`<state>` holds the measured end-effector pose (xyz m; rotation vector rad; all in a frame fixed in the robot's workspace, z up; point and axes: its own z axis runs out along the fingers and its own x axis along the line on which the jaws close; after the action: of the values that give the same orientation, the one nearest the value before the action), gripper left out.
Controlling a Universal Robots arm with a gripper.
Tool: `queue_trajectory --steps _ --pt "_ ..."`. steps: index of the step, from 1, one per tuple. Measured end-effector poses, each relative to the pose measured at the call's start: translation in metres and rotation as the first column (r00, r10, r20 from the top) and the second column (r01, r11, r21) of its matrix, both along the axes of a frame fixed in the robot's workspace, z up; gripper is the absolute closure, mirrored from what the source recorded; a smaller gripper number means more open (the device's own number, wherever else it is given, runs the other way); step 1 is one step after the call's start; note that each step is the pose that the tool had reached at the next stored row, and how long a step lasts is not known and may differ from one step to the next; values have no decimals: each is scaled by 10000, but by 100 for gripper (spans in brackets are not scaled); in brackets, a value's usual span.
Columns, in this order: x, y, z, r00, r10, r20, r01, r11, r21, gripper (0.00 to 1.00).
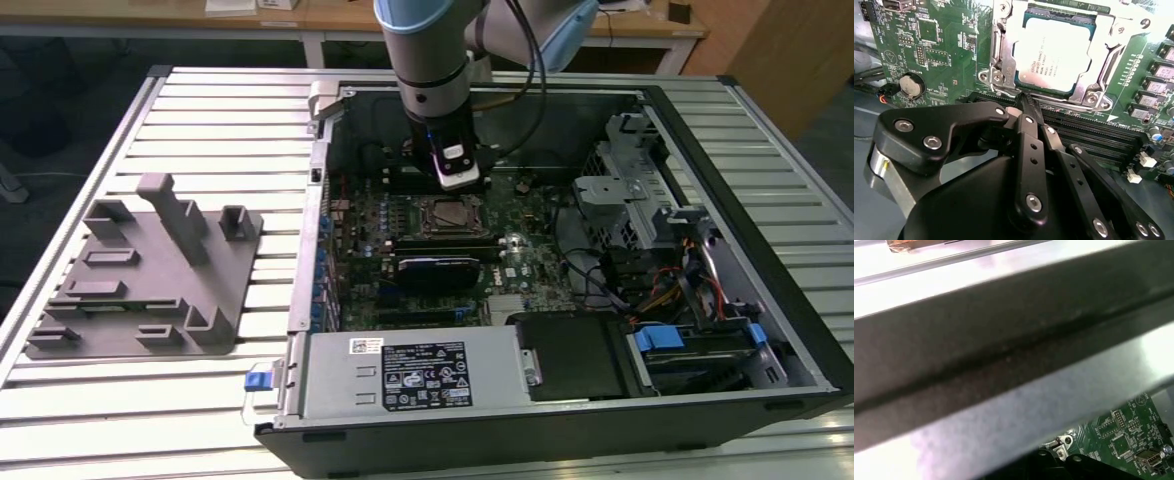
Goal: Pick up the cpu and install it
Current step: 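Install the first cpu locking lever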
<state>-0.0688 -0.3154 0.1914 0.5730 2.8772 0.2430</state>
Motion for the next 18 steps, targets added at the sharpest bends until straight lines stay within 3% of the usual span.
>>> queue_trajectory --steps 11,18 --pt "1 -15 -2 10000 2 0 -2 10000 80 89" --pt "1 -26 -2 10000 1 -4 -1 9998 206 89"
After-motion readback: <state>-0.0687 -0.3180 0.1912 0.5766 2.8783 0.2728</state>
